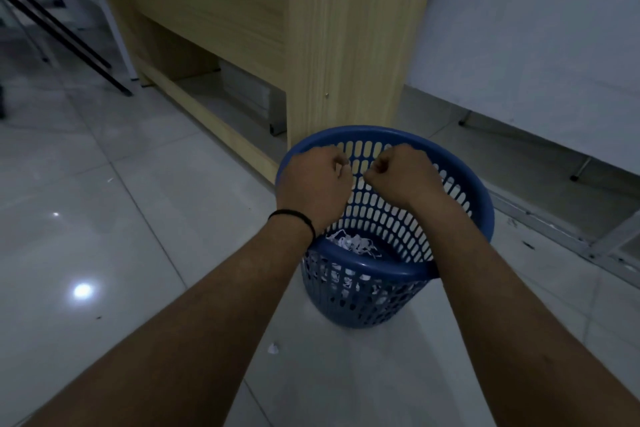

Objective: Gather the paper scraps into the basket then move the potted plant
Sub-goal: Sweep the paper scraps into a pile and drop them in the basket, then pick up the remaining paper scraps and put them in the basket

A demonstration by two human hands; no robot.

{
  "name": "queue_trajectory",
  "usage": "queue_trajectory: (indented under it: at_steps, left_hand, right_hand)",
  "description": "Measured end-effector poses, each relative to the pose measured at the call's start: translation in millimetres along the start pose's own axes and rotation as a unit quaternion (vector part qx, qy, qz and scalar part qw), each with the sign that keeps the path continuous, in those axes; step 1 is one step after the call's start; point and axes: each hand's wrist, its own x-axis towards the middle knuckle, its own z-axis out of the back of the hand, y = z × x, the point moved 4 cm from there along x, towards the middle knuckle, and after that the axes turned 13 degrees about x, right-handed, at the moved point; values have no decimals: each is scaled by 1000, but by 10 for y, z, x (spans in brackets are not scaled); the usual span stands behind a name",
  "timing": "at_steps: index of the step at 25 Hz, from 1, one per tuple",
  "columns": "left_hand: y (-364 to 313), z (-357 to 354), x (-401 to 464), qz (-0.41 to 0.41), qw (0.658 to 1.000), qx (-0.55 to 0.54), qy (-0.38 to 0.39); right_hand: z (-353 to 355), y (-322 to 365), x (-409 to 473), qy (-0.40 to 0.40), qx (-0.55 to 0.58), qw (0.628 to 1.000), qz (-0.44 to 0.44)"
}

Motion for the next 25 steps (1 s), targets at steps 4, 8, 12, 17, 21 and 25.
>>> queue_trajectory:
  at_steps: [4,8,12,17,21,25]
  left_hand:
    - [-90,83,70,98,971,-216,18]
    - [-7,442,180,155,938,-309,-11]
    - [393,638,87,141,973,-177,-45]
    - [664,599,-179,99,994,-27,-37]
    - [984,740,-429,87,989,96,-66]
    - [1353,886,-822,112,976,177,-58]
  right_hand:
    - [141,186,-69,-40,28,999,16]
    - [81,265,-199,-22,73,997,19]
    - [-72,388,-322,-1,92,995,33]
    - [-318,820,-566,-14,75,993,94]
    - [-575,1193,-783,-42,49,983,174]
    - [-982,1452,-1056,-67,108,952,277]
